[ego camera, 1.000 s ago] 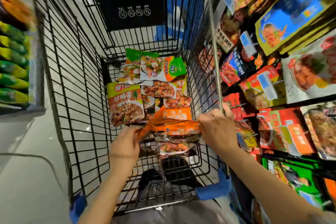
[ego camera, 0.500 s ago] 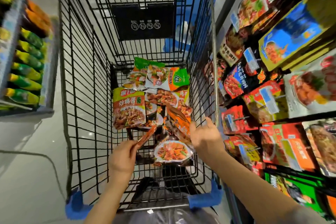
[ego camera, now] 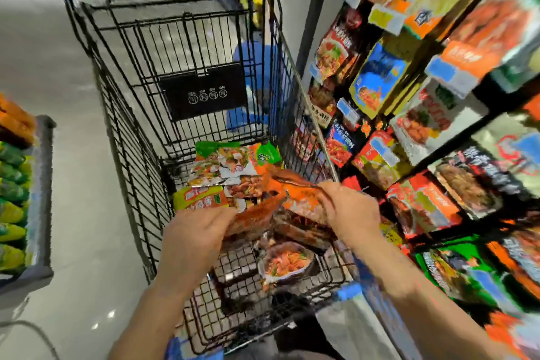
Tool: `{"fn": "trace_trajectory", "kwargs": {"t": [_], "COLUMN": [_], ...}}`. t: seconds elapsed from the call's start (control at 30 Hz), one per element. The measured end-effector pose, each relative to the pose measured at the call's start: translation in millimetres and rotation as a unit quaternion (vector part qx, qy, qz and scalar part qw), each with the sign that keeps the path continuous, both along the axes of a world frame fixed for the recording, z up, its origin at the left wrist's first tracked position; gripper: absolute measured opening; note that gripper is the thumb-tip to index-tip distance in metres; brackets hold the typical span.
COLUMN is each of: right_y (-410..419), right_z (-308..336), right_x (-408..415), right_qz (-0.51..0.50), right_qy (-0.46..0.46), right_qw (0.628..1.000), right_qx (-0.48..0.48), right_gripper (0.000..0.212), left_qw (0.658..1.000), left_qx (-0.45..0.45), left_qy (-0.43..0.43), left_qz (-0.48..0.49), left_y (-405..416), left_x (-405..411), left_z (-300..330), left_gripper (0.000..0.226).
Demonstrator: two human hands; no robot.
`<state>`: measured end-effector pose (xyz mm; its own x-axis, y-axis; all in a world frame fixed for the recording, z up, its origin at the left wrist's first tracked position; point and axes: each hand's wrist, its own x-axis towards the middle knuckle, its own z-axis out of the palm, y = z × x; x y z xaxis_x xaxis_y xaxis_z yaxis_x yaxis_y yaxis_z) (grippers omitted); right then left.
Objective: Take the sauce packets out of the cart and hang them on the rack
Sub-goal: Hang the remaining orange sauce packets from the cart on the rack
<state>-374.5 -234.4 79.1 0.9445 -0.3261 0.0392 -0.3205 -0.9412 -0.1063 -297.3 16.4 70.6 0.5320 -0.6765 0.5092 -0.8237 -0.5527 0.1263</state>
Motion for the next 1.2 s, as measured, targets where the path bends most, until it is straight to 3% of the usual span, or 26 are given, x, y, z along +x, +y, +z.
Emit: {"fn": "trace_trajectory", "kwargs": {"t": [0.07, 0.13, 0.33, 0.5, 0.67, 0.87, 1.0, 1.2], "right_y": [-5, -8, -44, -90, -137, -181, -214, -264], "right_z": [37, 86, 189, 279, 352, 430, 466, 490], "right_x": [-16, -44, -90, -167, -269, -366, -387, -375], "right_qz": [-0.014, -0.06, -0.12, -0.159, -0.201, -0.222, -0.229, -0.259], "right_qy": [-0.117, -0.219, -0.347, -0.416, -0.457, -0.486, -0.497, -0.56], "right_qw": [0.993, 0.974, 0.925, 0.869, 0.833, 0.806, 0.791, 0.767], "right_qx": [0.008, -0.025, -0.102, -0.218, -0.237, -0.257, -0.274, -0.178], "right_gripper": [0.028, 0.017, 0.023, 0.022, 0.026, 0.017, 0.016, 0.022], "left_qw": [0.997, 0.985, 0.95, 0.922, 0.867, 0.802, 0.789, 0.802], "left_qx": [-0.004, -0.046, -0.145, -0.251, -0.34, -0.386, -0.392, -0.327], "left_qy": [-0.078, -0.163, -0.247, -0.19, -0.086, -0.083, -0.107, -0.149], "left_qz": [-0.024, -0.041, -0.122, -0.224, -0.355, -0.448, -0.461, -0.477], "left_y": [-5, -17, -81, -169, -264, -369, -417, -465], "left_x": [14, 16, 19, -6, -66, -168, -207, -227], "left_z": [30, 70, 155, 228, 294, 368, 405, 446], "left_gripper": [0.028, 0.025, 0.014, 0.015, 0.018, 0.02, 0.025, 0.021]}}
